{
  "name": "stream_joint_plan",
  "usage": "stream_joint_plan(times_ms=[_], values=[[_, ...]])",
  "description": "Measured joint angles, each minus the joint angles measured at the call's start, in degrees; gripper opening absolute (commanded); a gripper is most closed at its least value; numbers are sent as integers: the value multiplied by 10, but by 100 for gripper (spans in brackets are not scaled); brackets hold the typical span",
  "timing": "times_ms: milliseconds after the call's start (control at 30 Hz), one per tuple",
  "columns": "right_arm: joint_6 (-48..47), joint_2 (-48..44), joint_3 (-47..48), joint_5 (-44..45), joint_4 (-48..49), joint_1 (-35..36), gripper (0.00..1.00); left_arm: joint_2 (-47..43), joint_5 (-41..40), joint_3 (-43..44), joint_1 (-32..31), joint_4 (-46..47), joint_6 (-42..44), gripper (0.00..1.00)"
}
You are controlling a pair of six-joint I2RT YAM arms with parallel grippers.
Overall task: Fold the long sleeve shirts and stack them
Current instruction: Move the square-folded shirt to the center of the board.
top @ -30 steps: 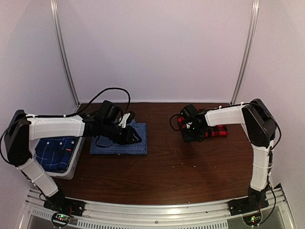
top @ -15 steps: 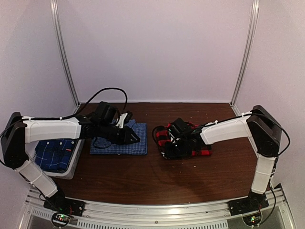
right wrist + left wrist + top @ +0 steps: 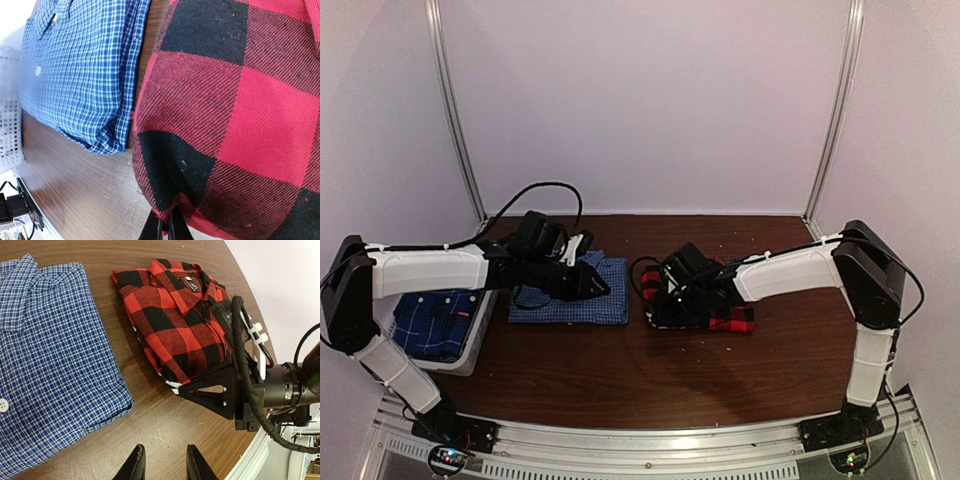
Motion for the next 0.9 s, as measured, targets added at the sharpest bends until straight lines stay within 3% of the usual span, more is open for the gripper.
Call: stream_joint_plan(times_ms=[267, 367, 633, 900], values=[[-9, 0, 2, -7, 1, 15, 36, 0, -4, 0, 11, -9, 0, 29], [-14, 0, 17, -10, 2, 16, 42, -1, -5, 2, 15, -14, 0, 30], [-33, 7, 107, -10, 12, 17, 57, -7, -17, 12, 47, -39, 4, 30], [-59, 107, 220, -8, 9, 4, 65, -32, -24, 12, 83, -59, 17, 30]])
